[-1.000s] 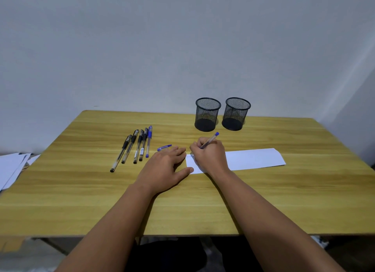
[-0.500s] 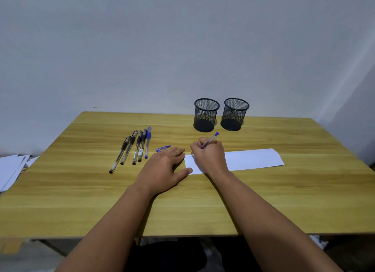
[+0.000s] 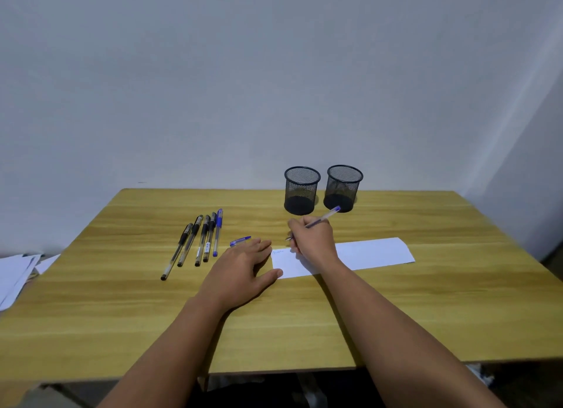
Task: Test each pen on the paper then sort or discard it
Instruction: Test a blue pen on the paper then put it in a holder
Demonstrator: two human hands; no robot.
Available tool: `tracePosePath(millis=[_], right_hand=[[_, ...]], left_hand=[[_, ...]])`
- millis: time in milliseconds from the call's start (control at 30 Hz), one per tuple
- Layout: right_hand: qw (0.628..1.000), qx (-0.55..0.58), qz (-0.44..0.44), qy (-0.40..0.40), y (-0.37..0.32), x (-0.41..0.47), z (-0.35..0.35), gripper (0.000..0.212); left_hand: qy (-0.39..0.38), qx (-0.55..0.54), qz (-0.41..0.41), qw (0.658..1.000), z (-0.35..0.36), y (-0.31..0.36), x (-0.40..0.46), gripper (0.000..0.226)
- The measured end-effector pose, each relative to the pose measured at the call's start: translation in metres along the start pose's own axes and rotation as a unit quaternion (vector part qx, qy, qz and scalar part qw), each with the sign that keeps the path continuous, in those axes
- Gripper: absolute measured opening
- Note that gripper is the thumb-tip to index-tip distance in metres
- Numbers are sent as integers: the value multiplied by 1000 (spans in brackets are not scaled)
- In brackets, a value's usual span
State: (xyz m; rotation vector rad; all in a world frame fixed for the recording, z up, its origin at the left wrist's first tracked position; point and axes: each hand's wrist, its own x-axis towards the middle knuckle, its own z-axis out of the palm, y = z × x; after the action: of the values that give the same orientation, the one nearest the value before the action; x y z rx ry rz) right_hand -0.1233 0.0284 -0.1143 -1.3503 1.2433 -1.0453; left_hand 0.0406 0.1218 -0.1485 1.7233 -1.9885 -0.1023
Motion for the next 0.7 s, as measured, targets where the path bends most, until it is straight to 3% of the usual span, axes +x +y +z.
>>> tracePosePath(millis=[133, 233, 333, 400, 533, 700], right_hand=[[997, 14, -69, 34, -22, -1, -6, 42], [994, 56, -86, 40, -35, 2, -15, 42], [996, 41, -78, 17, -42, 3, -24, 35], [998, 42, -50, -20, -46, 1, -30, 24], [996, 54, -3, -77, -49, -4, -38, 22], [995, 45, -12, -90, -49, -10, -51, 11]], left_hand=[[20, -8, -9, 1000, -5, 5, -2, 68], [75, -30, -16, 997, -13, 4, 3, 51], [137, 83, -36, 986, -27, -2, 17, 42], [101, 159, -93, 978, -37, -2, 24, 38], [-40, 245, -167, 954, -44, -3, 30, 32], [-23, 232, -176, 956, -42, -10, 34, 27]])
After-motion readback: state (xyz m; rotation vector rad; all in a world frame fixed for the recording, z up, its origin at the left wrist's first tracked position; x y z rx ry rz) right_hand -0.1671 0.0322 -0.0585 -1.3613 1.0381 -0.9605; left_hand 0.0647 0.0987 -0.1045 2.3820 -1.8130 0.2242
